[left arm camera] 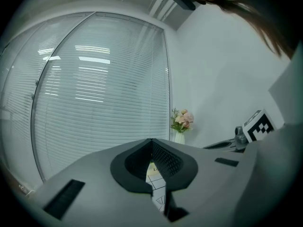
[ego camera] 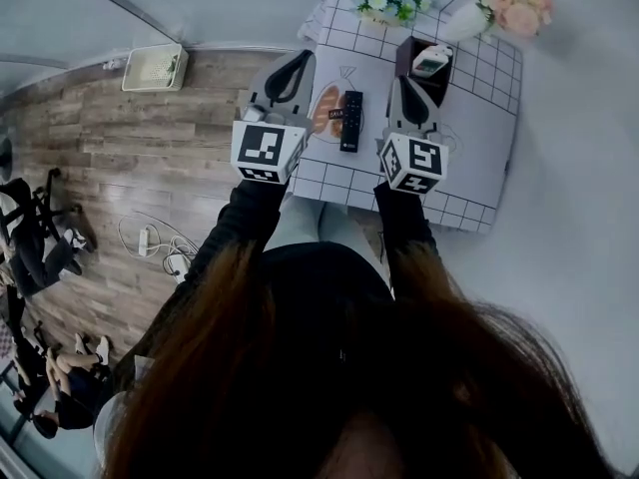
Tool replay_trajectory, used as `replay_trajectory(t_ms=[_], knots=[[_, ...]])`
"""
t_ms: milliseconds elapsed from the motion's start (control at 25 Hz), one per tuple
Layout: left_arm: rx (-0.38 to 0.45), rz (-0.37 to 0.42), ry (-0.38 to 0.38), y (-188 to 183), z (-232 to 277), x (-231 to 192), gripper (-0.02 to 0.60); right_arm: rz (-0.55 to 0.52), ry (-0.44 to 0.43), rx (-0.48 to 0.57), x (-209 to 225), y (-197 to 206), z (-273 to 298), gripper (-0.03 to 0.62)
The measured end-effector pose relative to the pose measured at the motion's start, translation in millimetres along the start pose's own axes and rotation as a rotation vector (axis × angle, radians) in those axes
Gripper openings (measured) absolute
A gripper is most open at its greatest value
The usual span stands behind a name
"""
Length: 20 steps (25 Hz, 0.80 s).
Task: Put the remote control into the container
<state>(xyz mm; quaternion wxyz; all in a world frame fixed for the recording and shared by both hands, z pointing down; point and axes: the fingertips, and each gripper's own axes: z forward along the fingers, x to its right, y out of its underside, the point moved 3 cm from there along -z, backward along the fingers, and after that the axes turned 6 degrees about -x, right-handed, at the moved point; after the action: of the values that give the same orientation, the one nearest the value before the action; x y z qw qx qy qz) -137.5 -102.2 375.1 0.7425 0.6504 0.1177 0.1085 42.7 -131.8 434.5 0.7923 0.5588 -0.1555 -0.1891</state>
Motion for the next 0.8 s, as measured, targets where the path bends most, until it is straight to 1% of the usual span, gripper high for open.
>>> replay_trajectory(t_ms=[320, 400, 520, 600, 680, 800], knots=[[-0.031, -0.004, 0.018, 13, 5, -6, 0.009, 0.011, 0.019, -0.192, -12, 58, 26, 0.021], [-0.042, -0.009, 0.022, 18, 6, -7, 0.009, 0.022, 0.013, -0.258, -17, 76, 33, 0.023], [-0.053, -0.007, 0.032, 23, 9, -8, 0.009, 0.043, -0.007, -0.386, -27, 110, 46, 0.028], [-0.057, -0.007, 0.037, 25, 9, -7, 0.009, 0.057, -0.02, -0.465, -33, 131, 52, 0.055], [-0.056, -0.005, 0.043, 26, 9, -7, 0.009, 0.069, -0.031, -0.527, -39, 147, 57, 0.121], [-0.062, -0.005, 0.049, 29, 10, -8, 0.009, 0.071, -0.033, -0.585, -46, 159, 65, 0.187]])
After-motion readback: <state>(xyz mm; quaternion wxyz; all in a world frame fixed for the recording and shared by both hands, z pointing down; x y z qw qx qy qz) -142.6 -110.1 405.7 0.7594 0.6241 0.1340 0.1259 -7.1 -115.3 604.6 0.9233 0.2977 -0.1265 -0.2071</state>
